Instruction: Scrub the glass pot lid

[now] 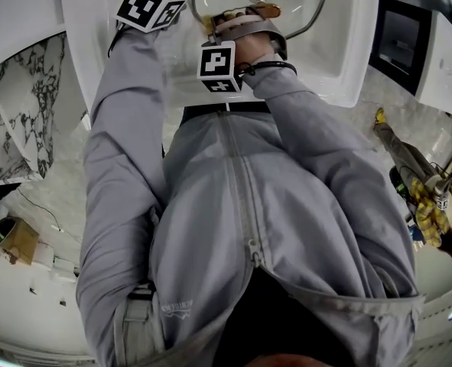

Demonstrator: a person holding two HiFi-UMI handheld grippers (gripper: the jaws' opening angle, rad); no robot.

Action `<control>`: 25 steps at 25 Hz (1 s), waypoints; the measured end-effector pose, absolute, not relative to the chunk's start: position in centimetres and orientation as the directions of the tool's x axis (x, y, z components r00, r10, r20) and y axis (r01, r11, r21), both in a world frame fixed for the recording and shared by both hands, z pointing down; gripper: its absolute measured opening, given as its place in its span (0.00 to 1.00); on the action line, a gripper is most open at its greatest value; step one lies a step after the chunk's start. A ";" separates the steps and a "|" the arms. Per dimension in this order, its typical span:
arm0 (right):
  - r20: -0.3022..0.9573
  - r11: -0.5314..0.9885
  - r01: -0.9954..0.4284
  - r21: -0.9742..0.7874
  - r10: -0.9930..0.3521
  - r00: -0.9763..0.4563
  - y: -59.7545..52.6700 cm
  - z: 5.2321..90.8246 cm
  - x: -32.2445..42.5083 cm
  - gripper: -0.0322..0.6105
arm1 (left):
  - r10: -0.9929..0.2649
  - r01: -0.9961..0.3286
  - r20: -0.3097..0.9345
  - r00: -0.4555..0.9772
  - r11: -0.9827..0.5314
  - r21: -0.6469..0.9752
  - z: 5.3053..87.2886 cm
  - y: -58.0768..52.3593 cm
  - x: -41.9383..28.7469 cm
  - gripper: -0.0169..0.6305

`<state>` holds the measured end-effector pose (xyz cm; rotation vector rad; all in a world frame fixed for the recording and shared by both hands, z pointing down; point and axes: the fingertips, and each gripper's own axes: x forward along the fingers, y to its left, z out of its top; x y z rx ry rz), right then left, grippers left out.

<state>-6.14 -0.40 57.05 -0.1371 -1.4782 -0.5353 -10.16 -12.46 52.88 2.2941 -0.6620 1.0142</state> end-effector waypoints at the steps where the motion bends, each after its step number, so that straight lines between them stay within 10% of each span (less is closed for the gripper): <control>1: 0.972 0.886 0.412 0.211 -0.235 0.008 0.2 57.4 -5.9 0.11 | -0.212 -0.621 0.777 0.592 -0.735 0.273 53.0 -12.3 -10.2 0.04; 8: 0.996 0.954 0.297 -0.042 0.018 0.085 4.7 59.2 -2.7 0.11 | -0.217 -0.629 0.790 0.573 -0.734 0.256 53.1 -11.6 -10.1 0.04; 13: 0.986 0.990 0.096 -0.108 0.119 -0.118 3.7 54.4 -3.7 0.11 | -0.243 -0.643 0.781 0.576 -0.724 0.249 52.3 -11.7 -10.3 0.04; 22: 0.921 0.965 -0.171 0.199 -0.243 -0.304 -9.7 45.0 -2.3 0.11 | -0.274 -0.619 0.743 0.611 -0.750 0.232 50.6 -14.1 -9.3 0.05; 25: 0.898 0.938 -0.186 0.294 -0.337 -0.282 -13.0 44.6 -1.5 0.11 | -0.276 -0.614 0.734 0.620 -0.754 0.235 50.6 -15.2 -8.7 0.29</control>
